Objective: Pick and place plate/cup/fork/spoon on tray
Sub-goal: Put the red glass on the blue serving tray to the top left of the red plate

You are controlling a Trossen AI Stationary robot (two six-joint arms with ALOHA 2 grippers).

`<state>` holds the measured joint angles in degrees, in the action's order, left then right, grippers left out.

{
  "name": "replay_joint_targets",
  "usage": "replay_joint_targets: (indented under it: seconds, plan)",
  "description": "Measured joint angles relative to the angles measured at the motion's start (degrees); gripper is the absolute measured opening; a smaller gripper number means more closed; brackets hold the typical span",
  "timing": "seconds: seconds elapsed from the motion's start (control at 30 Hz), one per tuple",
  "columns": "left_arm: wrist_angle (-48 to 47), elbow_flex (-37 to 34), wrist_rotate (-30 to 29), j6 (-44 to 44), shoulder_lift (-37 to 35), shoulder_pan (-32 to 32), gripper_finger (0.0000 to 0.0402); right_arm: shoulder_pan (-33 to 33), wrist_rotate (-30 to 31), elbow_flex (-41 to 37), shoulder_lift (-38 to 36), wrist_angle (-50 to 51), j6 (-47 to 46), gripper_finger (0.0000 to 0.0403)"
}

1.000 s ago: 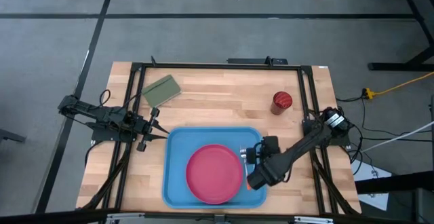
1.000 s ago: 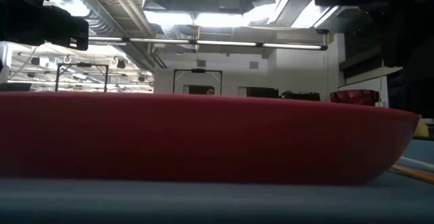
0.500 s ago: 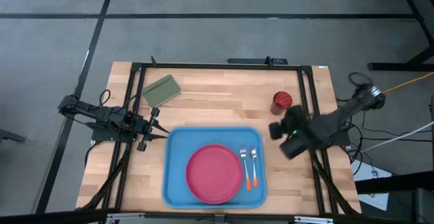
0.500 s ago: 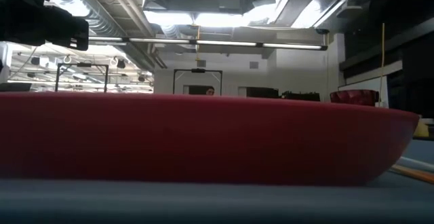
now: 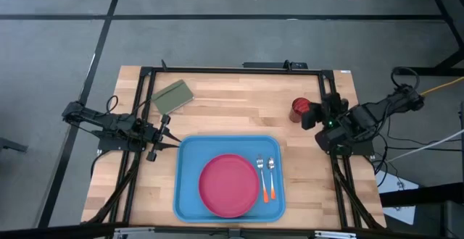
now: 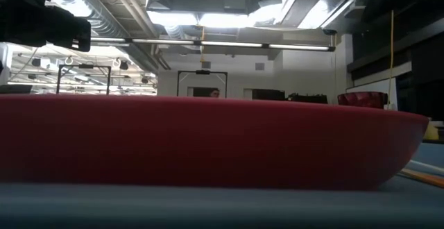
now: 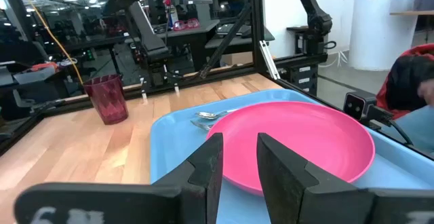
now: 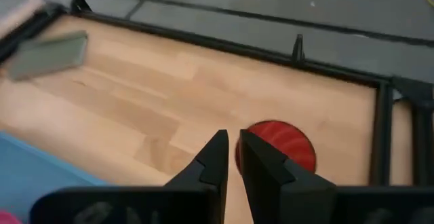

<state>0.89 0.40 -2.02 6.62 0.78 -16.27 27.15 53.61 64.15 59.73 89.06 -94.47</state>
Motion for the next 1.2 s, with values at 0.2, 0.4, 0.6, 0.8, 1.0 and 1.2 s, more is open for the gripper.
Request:
replay_joint_targets:
  seconds: [0.2,0.4,0.6,0.8,1.0,1.2]
  plan:
    - [0.0,0.0,0.0,0.0,0.0,0.0,0.0083,-10.4,-17.6,2.1,0.1,-2.1,13.1,0.0044]
    - [0.0,0.0,0.0,0.0,0.0,0.0,0.0083,-21.0,-19.0,2.1,0.3,-7.8,28.2,0.0044]
    - [0.0,0.0,0.0,0.0,0.0,0.0,0.0083,-33.5,-23.6,2.2,2.1,-15.8,41.5,0.0044]
    - [0.0,0.0,0.0,0.0,0.0,0.0,0.0083,-40.9,-27.8,2.2,6.8,-21.1,62.5,0.0044]
    - [0.0,0.0,0.0,0.0,0.0,0.0,0.0083,-41.7,-28.5,2.2,10.0,-21.3,64.8,0.0044]
    - [0.0,0.0,0.0,0.0,0.0,0.0,0.0083,-42.0,-33.7,2.2,11.5,-18.6,63.1,0.0044]
